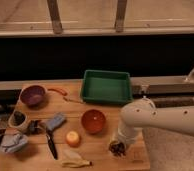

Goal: Place grapes in metal cup

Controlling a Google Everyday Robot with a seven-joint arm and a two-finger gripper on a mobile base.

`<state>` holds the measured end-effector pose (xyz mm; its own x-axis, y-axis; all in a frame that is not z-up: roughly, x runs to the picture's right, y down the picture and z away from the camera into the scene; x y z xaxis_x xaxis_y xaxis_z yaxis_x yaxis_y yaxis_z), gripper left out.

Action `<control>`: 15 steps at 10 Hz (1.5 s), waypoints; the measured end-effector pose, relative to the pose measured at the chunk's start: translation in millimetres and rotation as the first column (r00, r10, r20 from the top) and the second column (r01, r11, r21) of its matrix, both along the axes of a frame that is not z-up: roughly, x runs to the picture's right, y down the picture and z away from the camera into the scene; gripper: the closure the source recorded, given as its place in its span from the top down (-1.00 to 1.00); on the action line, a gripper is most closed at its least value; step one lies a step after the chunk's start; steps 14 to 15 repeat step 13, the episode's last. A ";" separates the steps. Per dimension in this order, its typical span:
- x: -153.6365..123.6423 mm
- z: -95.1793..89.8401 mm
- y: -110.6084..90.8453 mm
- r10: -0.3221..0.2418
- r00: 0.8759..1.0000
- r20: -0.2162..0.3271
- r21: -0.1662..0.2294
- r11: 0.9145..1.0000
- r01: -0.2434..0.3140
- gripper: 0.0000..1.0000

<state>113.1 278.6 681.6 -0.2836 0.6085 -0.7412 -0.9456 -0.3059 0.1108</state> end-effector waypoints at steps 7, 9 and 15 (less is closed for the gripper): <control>14.5 1.6 -12.6 0.010 0.999 -0.044 0.032 0.999 -0.008 0.60; 16.0 4.1 -15.8 0.015 0.999 -0.047 0.037 0.999 -0.013 0.60; 26.1 -2.9 -32.5 0.045 0.997 -0.058 0.085 0.996 -0.040 0.60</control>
